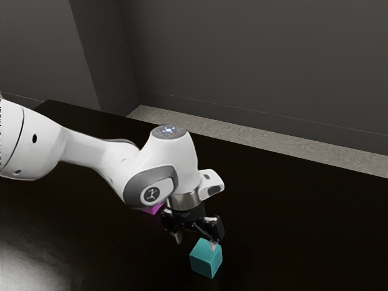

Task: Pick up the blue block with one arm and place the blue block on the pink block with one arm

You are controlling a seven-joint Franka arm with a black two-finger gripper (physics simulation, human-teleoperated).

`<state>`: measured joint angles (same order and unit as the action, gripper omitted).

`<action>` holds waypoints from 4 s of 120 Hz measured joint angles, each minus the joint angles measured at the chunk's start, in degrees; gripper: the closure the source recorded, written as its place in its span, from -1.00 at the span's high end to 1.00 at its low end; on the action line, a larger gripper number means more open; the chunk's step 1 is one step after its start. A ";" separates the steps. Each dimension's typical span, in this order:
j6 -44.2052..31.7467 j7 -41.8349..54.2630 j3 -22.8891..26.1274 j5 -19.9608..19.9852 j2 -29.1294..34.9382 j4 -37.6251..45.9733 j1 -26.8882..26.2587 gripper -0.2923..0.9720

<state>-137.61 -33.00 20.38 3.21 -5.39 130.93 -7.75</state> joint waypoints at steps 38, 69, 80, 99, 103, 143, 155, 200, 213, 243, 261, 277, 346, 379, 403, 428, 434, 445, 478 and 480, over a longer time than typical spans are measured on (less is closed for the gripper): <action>-1.36 -1.35 0.18 -0.10 -4.70 -1.54 -1.09 0.54; -2.76 -1.77 -0.04 -0.32 -6.00 -1.54 -1.10 0.53; -3.51 -1.64 -0.10 -0.43 -6.37 -1.62 -1.11 0.53; -4.27 -1.37 -0.83 -0.69 -6.92 -1.78 -1.11 0.53; -4.37 -1.30 -0.97 -0.76 -7.02 -1.79 -1.09 0.53; -5.63 -0.58 -1.14 -1.03 -8.35 -1.96 -1.11 0.52; -6.06 -0.32 -1.14 -1.06 -8.78 -1.95 -1.11 0.52; -6.86 0.42 -1.14 -1.93 -9.66 -1.97 -1.30 0.50; -6.90 0.56 -1.18 -2.48 -9.74 -1.98 -1.67 0.48; -6.94 0.80 -1.56 -3.71 -9.75 -1.98 -1.73 0.35; -6.95 0.91 -1.54 -3.91 -9.75 -1.98 -1.73 0.28; -6.95 0.98 -1.56 -4.01 -9.71 -1.98 -1.72 0.21; 5.03 2.71 -13.38 -10.64 4.72 -1.50 -2.70 0.06; 10.78 11.43 -22.10 -11.73 2.50 -4.99 7.34 0.06; 12.34 17.20 -20.75 -9.18 -1.62 -9.00 -1.83 0.05; 13.29 21.77 -21.75 -7.09 -2.49 -11.13 -1.52 0.06; 13.57 23.00 -22.41 -5.28 -2.48 -11.34 -1.27 0.06; 13.38 25.02 -22.76 -3.43 -2.46 -11.44 -1.18 0.06; 11.19 29.53 -25.57 -1.99 -3.45 -11.71 -1.15 0.06; 11.12 29.76 -25.61 -1.98 -3.65 -11.79 -1.15 0.06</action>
<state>-126.50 -3.24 -5.23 1.24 -9.05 119.15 -8.90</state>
